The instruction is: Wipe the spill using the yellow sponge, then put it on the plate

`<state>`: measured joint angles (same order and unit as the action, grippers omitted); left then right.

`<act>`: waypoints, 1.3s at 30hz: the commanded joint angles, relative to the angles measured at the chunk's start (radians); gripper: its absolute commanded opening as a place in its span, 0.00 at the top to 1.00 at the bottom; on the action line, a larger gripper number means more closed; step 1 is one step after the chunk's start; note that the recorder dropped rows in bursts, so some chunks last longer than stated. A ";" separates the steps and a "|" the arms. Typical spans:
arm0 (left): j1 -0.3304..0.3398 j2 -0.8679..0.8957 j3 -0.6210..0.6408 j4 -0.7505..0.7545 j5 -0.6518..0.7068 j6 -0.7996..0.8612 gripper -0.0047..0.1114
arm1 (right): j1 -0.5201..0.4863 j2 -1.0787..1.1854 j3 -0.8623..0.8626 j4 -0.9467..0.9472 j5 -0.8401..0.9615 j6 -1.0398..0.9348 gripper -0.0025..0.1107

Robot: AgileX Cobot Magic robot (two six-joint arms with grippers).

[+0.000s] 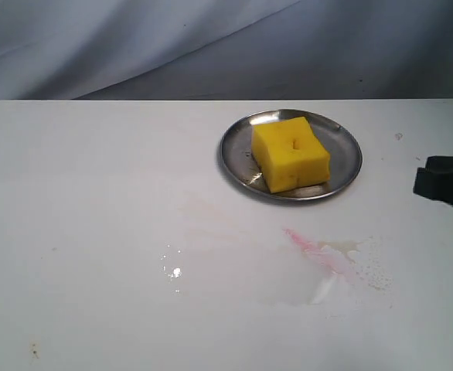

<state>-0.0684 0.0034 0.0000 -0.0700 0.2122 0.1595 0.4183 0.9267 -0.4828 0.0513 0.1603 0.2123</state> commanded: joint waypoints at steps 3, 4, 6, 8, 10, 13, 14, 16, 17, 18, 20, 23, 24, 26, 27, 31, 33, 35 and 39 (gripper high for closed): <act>-0.001 -0.003 0.000 0.001 -0.007 0.000 0.96 | -0.003 -0.210 0.193 0.037 -0.160 0.006 0.98; -0.001 -0.003 0.000 0.001 -0.007 0.000 0.96 | -0.003 -0.248 0.229 0.051 -0.204 0.006 0.98; -0.001 -0.003 0.000 0.001 -0.007 0.000 0.96 | -0.003 -0.316 0.294 0.077 -0.255 0.006 0.98; -0.001 -0.003 0.000 0.001 -0.007 0.000 0.96 | -0.025 -0.389 0.343 0.088 -0.285 0.006 0.98; -0.001 -0.003 0.000 0.001 -0.007 0.000 0.96 | -0.074 -0.453 0.385 0.082 -0.289 0.006 0.98; -0.001 -0.003 0.000 0.001 -0.007 0.000 0.96 | -0.164 -0.529 0.432 0.041 -0.287 0.003 0.98; -0.001 -0.003 0.000 0.001 -0.007 0.000 0.96 | -0.192 -0.550 0.444 0.027 -0.287 -0.008 0.98; -0.001 -0.003 0.000 0.001 -0.007 0.000 0.96 | -0.237 -0.600 0.471 0.000 -0.281 -0.030 0.98; -0.001 -0.003 0.000 0.001 -0.007 0.000 0.96 | -0.253 -0.625 0.479 -0.010 -0.281 -0.041 0.98; -0.001 -0.003 0.000 0.001 -0.007 0.000 0.96 | -0.263 -0.650 0.483 -0.013 -0.281 -0.058 0.98; -0.001 -0.003 0.000 0.001 -0.007 0.000 0.96 | -0.270 -0.694 0.483 -0.013 -0.284 -0.124 0.98; -0.001 -0.003 0.000 0.001 -0.007 0.000 0.96 | -0.270 -0.747 0.483 -0.013 -0.258 -0.189 0.98; -0.001 -0.003 0.000 0.001 -0.007 0.000 0.96 | -0.270 -0.761 0.483 -0.013 -0.251 -0.198 0.98; -0.001 -0.003 0.000 0.001 -0.007 0.000 0.96 | -0.270 -0.797 0.483 -0.013 -0.242 -0.212 0.98; -0.001 -0.003 0.000 0.001 -0.007 0.000 0.96 | -0.270 -0.810 0.483 -0.013 -0.242 -0.212 0.98; -0.001 -0.003 0.000 0.001 -0.007 0.000 0.96 | -0.270 -0.881 0.483 -0.033 -0.223 -0.222 0.98; -0.001 -0.003 0.000 0.001 -0.007 0.000 0.96 | -0.270 -0.912 0.483 -0.033 -0.199 -0.238 0.98; -0.001 -0.003 0.000 0.001 -0.007 0.000 0.96 | -0.270 -0.927 0.483 -0.033 -0.188 -0.238 0.98; -0.001 -0.003 0.000 0.001 -0.007 0.000 0.96 | -0.270 -0.927 0.483 -0.051 -0.180 -0.238 0.98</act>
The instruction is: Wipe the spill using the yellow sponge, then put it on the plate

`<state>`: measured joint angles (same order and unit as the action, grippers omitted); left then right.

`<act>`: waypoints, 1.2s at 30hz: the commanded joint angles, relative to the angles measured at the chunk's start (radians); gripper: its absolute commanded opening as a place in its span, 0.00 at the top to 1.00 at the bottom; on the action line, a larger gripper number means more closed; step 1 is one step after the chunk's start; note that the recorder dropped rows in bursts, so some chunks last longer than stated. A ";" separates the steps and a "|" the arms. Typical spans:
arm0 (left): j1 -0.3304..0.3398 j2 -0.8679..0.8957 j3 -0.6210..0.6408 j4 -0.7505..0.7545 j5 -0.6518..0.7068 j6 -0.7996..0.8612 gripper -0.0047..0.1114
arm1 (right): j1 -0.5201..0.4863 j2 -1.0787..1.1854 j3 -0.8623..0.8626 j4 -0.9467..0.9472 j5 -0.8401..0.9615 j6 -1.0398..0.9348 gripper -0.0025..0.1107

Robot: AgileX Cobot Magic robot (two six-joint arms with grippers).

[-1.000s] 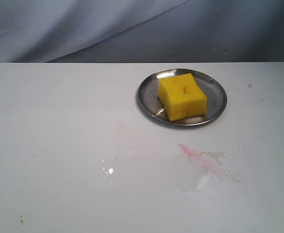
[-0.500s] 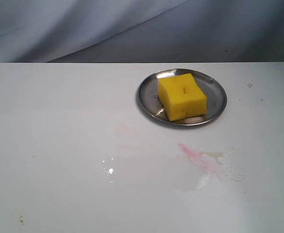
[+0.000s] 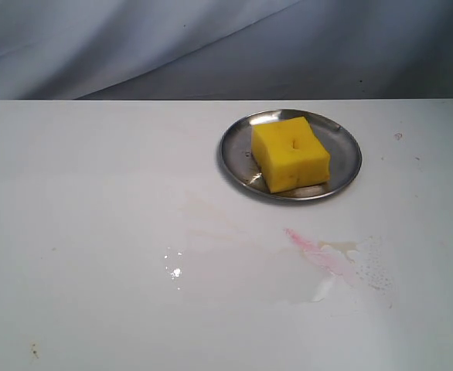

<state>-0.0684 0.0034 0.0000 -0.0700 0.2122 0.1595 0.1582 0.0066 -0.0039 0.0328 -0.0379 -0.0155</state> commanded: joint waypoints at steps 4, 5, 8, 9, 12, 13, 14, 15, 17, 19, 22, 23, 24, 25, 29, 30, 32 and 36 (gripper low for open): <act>-0.001 -0.003 0.000 0.001 -0.007 0.000 0.96 | -0.009 -0.007 0.004 -0.047 0.029 -0.011 0.98; -0.001 -0.003 0.000 0.001 -0.007 0.000 0.96 | -0.009 -0.007 0.004 -0.047 0.029 -0.011 0.98; -0.001 -0.003 0.000 0.001 -0.007 0.000 0.96 | -0.009 -0.007 0.004 -0.047 0.029 -0.011 0.98; -0.001 -0.003 0.000 0.001 -0.007 0.000 0.96 | -0.009 -0.007 0.004 -0.047 0.029 -0.011 0.98; -0.001 -0.003 0.000 0.001 -0.007 0.000 0.96 | -0.007 -0.007 0.004 -0.047 0.029 -0.011 0.98; -0.001 -0.003 0.000 0.001 -0.007 0.000 0.96 | -0.007 -0.007 0.004 -0.047 0.029 -0.011 0.98; -0.001 -0.003 0.000 0.001 -0.007 0.000 0.96 | -0.007 -0.007 0.004 -0.047 0.029 -0.011 0.98; -0.001 -0.003 0.000 0.001 -0.007 0.000 0.96 | -0.007 -0.007 0.004 -0.047 0.029 -0.011 0.98; -0.001 -0.003 0.000 0.001 -0.007 0.000 0.96 | -0.007 -0.007 0.004 -0.047 0.029 -0.011 0.98; -0.001 -0.003 0.000 0.001 -0.007 0.000 0.96 | -0.007 -0.007 0.004 -0.047 0.029 -0.011 0.98; -0.001 -0.003 0.000 0.001 -0.007 0.000 0.96 | -0.007 -0.007 0.004 -0.047 0.029 -0.011 0.98; -0.001 -0.003 0.000 0.001 -0.007 0.000 0.96 | -0.007 -0.007 0.004 -0.047 0.029 -0.011 0.98; -0.001 -0.003 0.000 0.001 -0.007 0.000 0.96 | -0.007 -0.007 0.004 -0.047 0.029 -0.011 0.98; -0.001 -0.003 0.000 0.001 -0.007 0.000 0.96 | -0.007 -0.007 0.004 -0.047 0.029 -0.011 0.98; -0.001 -0.003 0.000 0.001 -0.007 0.000 0.96 | -0.007 -0.007 0.004 -0.047 0.029 -0.011 0.98; -0.001 -0.003 0.000 0.001 -0.007 0.000 0.96 | -0.007 -0.007 0.004 -0.047 0.029 -0.011 0.98; -0.001 -0.003 0.000 0.001 -0.007 0.000 0.96 | -0.007 -0.007 0.004 -0.047 0.029 -0.011 0.98; -0.001 -0.003 0.000 0.001 -0.007 0.000 0.96 | -0.007 -0.007 0.004 -0.047 0.029 -0.011 0.98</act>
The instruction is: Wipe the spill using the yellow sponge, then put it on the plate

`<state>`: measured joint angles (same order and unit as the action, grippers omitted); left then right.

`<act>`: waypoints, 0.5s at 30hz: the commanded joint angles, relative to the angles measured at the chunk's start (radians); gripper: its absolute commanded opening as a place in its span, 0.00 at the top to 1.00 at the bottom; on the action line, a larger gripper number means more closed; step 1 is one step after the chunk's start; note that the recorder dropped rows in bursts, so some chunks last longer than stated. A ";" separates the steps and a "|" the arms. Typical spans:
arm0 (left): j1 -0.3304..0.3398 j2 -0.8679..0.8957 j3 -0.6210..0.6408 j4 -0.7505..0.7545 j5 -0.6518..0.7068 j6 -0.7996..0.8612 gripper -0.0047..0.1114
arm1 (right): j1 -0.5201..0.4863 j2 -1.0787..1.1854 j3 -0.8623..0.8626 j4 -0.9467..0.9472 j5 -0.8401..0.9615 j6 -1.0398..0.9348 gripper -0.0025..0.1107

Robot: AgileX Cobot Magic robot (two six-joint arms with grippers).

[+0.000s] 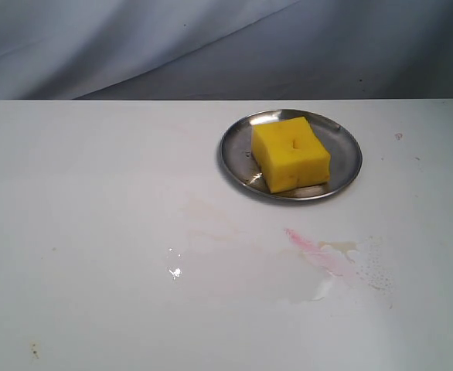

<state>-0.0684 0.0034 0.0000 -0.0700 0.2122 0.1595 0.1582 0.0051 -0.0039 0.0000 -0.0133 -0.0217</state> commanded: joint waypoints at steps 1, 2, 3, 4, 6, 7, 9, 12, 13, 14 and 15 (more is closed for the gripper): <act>-0.001 -0.003 0.000 0.001 -0.007 0.000 0.96 | -0.007 -0.005 0.004 -0.014 0.004 -0.004 0.98; -0.001 -0.003 0.000 0.001 -0.007 0.000 0.96 | -0.007 -0.005 0.004 -0.014 0.004 -0.004 0.98; -0.001 -0.003 0.000 0.001 -0.007 0.000 0.96 | -0.007 -0.005 0.004 -0.014 0.004 -0.004 0.98; -0.001 -0.003 0.000 0.001 -0.007 0.000 0.96 | -0.007 -0.005 0.004 -0.014 0.004 -0.004 0.98; -0.001 -0.003 0.000 0.001 -0.007 0.000 0.96 | -0.007 -0.005 0.004 -0.012 0.004 -0.004 0.98; -0.001 -0.003 0.000 0.001 -0.007 0.000 0.96 | -0.007 -0.005 0.004 -0.007 0.004 -0.004 0.98; -0.001 -0.003 0.000 0.001 -0.007 0.000 0.96 | -0.007 -0.005 0.004 -0.007 0.004 -0.004 0.98; -0.001 -0.003 0.000 0.001 -0.007 0.000 0.96 | -0.007 -0.005 0.004 -0.007 0.004 -0.004 0.98; -0.001 -0.003 0.000 0.001 -0.007 0.000 0.96 | -0.007 -0.005 0.004 -0.007 0.004 -0.004 0.98; -0.001 -0.003 0.000 0.001 -0.007 0.000 0.96 | -0.007 -0.005 0.004 -0.007 0.004 -0.004 0.98; -0.001 -0.003 0.000 0.001 -0.007 0.000 0.96 | -0.007 -0.005 0.004 -0.007 0.004 -0.004 0.98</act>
